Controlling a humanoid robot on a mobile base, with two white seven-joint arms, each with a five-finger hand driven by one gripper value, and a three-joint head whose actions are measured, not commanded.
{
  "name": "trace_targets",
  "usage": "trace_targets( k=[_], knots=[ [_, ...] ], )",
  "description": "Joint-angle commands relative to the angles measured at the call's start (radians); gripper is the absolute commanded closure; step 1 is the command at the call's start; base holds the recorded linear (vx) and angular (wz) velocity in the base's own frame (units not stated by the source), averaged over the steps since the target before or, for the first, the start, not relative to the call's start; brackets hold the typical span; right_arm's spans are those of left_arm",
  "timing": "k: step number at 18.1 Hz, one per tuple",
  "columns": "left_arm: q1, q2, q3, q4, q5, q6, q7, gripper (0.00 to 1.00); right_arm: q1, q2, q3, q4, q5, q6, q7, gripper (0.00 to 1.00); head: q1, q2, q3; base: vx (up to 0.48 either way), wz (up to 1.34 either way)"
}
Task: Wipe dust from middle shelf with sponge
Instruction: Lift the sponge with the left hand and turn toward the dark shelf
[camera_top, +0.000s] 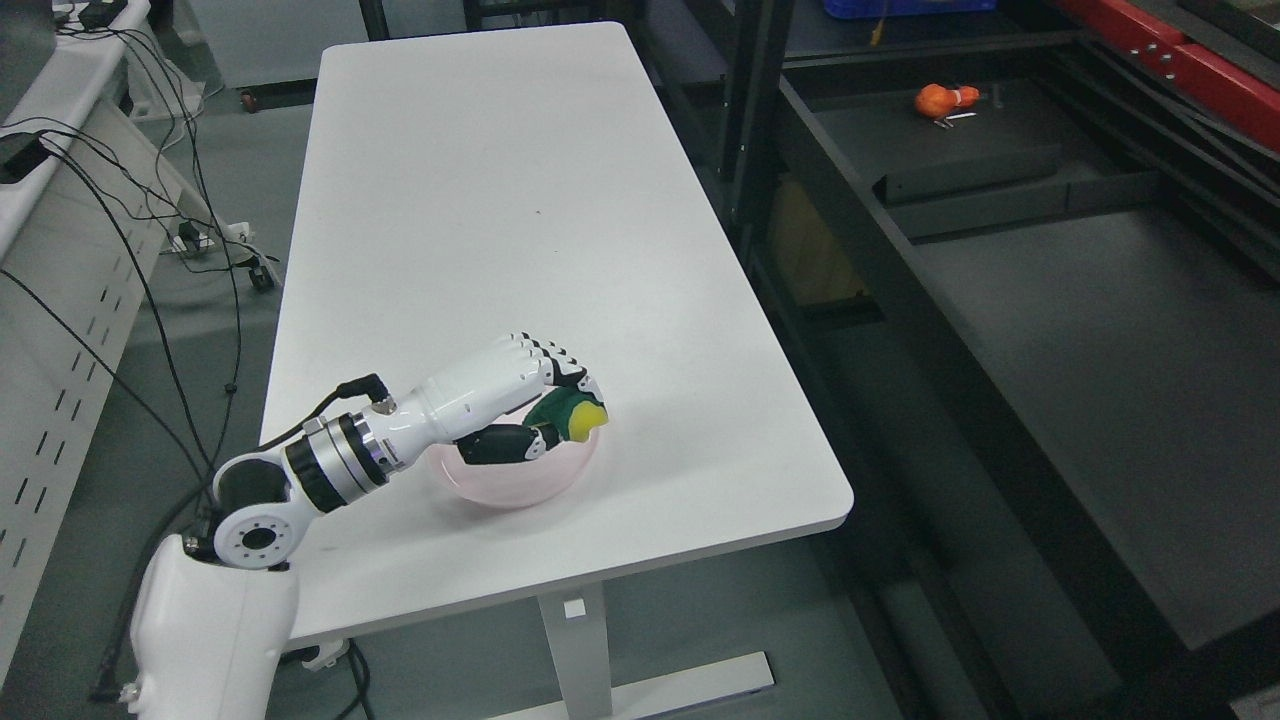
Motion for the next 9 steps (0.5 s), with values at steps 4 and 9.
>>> trace_targets(
  k=[4, 9],
  knots=[
    [-0.03, -0.047, -0.028, -0.034, -0.004, 0.0, -0.001, 1.0, 0.0, -0.017, 0.0, -0.017, 0.0, 0.074, 0.001, 0.0, 0.0, 0.0, 0.0, -0.212, -0.4],
    [-0.035, -0.059, -0.058, -0.034, -0.01, 0.0, -0.001, 1.0, 0.0, -0.017, 0.0, -0.017, 0.0, 0.074, 0.001, 0.0, 0.0, 0.0, 0.0, -0.256, -0.36]
  ],
)
